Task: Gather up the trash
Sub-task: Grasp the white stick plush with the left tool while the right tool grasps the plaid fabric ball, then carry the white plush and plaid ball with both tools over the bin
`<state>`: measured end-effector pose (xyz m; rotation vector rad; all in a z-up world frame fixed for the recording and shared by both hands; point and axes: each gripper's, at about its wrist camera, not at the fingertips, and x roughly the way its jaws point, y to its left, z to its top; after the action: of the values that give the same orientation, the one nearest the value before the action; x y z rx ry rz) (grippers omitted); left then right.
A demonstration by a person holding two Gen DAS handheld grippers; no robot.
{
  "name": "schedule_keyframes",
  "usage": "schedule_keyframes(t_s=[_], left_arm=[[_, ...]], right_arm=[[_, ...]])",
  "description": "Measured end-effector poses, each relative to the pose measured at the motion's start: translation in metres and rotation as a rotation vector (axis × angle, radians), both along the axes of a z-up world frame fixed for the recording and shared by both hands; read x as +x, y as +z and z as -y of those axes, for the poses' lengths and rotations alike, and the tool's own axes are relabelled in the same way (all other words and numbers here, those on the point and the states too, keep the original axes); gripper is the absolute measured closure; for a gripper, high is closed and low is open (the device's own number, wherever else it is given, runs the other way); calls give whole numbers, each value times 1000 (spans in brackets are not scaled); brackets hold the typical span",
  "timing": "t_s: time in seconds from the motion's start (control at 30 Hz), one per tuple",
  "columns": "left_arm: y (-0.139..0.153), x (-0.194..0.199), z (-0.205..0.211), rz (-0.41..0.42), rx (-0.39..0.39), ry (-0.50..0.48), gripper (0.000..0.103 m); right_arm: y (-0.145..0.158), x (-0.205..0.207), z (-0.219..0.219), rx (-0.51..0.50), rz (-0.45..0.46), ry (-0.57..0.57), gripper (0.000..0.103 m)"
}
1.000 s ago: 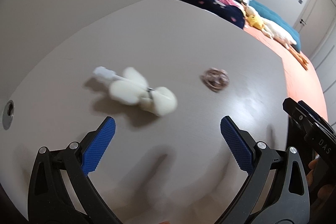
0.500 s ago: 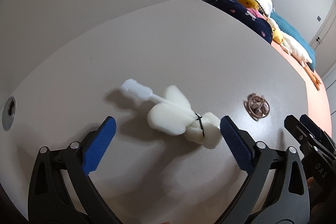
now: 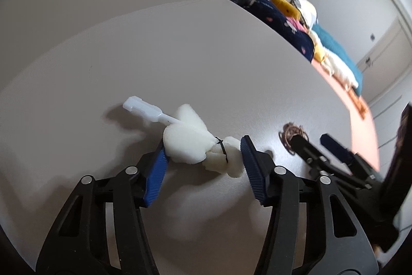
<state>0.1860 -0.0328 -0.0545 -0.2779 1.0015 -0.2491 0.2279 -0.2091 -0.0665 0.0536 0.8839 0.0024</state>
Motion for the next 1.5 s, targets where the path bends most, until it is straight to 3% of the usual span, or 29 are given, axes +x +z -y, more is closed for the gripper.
schedule_keyframes(t_s=[0.17,0.23,0.27,0.7,1.5], left_arm=[[-1,-2,-15,-22,-76,7,60],[-1,-4,-18,-24,-100,6,65],[1,-4,-19,-18,-94,9,76],[34,-24,-3,108,22,-24,78],[73,-89,78,204,106,-143,76]], right_arm=[[-7,4,-6,-35,-20,16,51],[-7,2,-8,-52,-13,25,75],[-6,2,-7,-43,-14,31,79],[22,-24,17,-2,55,-8,81],[62,-121,80,35,149,-115,81]])
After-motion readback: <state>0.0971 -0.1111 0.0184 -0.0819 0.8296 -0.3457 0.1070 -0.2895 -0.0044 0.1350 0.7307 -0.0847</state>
